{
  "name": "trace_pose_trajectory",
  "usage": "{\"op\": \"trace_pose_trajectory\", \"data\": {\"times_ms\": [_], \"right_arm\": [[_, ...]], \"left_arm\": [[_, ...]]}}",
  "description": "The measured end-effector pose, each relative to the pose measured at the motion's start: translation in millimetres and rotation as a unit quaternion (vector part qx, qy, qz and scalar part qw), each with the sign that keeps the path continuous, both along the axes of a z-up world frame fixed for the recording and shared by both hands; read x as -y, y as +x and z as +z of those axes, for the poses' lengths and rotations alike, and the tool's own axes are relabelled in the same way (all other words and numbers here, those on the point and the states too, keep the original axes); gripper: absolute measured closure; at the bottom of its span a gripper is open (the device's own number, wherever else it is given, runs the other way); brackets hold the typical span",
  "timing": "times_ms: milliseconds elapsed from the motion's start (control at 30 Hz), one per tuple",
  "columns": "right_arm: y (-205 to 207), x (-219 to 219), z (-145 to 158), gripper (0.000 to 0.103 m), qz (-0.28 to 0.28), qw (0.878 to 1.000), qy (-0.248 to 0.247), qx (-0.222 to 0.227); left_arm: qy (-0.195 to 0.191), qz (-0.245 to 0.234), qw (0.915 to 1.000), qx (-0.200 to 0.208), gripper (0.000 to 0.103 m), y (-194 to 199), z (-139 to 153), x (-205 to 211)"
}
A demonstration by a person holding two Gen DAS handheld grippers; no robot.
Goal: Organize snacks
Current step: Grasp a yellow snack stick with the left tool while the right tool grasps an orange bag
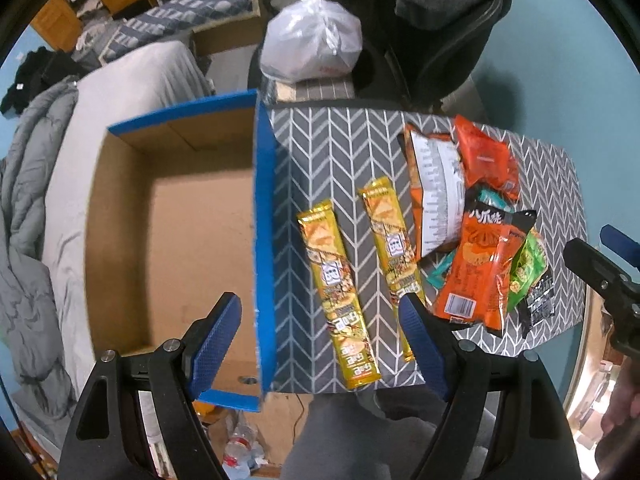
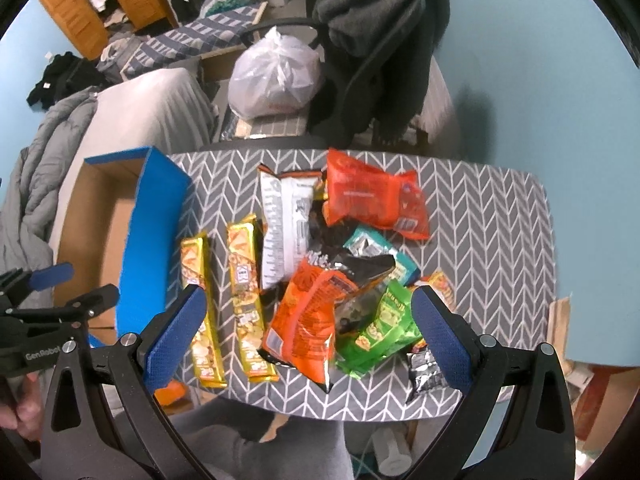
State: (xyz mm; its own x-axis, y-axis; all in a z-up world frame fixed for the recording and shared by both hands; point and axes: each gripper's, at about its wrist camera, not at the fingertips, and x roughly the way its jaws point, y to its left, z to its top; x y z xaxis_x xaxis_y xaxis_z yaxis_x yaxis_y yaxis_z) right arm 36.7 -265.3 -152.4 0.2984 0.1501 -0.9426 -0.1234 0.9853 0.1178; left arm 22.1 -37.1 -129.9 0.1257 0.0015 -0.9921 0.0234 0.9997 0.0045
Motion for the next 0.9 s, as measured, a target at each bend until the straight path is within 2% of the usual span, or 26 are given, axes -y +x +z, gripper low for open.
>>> {"op": "trace_pose_trajectory", "data": {"times_ms": [300, 567, 900], "right_arm": [[2, 3, -44, 0.003, -0.004, 1.000, -0.001, -0.029], [3, 1, -83, 0.003, -0.003, 0.998, -0.013, -0.055], [5, -2, -110, 0.003, -0.002, 0.998, -0.019, -0.064]], "left_arm": [[-0.009, -0.009, 0.9996, -0.023, 0.021, 4, -39, 20], [0.007, -0.016, 0.9985, -0.052, 0.021, 2, -76, 31], [0.025, -0.001, 0.9968, -0.076, 0.021, -2, -123, 34]]}}
